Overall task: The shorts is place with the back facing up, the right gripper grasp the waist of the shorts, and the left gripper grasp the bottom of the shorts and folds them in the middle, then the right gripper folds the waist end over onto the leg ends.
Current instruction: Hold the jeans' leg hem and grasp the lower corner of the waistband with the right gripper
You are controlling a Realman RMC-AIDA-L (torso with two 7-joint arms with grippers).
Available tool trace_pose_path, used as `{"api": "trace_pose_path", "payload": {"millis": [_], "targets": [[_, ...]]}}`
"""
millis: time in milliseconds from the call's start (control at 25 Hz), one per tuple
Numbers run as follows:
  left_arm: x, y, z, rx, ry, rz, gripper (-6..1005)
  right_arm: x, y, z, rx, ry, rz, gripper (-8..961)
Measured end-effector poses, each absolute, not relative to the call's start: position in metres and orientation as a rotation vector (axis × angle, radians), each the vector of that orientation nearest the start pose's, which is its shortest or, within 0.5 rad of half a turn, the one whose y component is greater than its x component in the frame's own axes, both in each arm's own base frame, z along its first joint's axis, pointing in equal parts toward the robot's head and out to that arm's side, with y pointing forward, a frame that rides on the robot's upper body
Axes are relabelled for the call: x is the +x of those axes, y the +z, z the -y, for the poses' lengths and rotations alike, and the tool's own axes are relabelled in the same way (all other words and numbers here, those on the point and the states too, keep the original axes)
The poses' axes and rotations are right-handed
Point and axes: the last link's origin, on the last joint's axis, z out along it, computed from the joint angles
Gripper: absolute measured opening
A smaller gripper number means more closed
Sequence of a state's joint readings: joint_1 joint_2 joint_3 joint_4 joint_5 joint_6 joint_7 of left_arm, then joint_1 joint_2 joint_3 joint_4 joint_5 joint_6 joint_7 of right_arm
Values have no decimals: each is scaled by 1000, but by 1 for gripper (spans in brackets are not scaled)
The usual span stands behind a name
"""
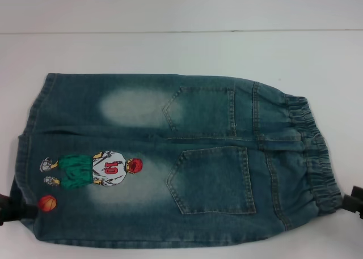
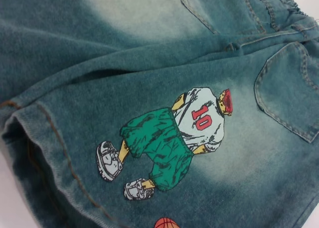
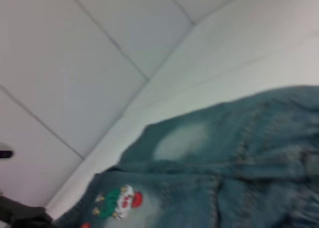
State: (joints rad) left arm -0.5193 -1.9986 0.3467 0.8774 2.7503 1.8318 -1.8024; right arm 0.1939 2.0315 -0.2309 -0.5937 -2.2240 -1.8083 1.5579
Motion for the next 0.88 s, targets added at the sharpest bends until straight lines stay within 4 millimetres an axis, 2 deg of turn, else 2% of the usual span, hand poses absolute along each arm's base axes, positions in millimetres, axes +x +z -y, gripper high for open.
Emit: {"api": "trace_pose_path", "payload": {"millis": [240,440,880], "targets": [[-343,74,-277,-2647,-12,1398,20,382,43,-188,-2238,841,-1490,914],[-342,74,-278,-2649,-13,1396,20,385,39,-194,-2231,793,-1541,914],[-341,74,-278,-2649,-23,1395,19,381,34,-207,-2257,764,-1543,913]]}}
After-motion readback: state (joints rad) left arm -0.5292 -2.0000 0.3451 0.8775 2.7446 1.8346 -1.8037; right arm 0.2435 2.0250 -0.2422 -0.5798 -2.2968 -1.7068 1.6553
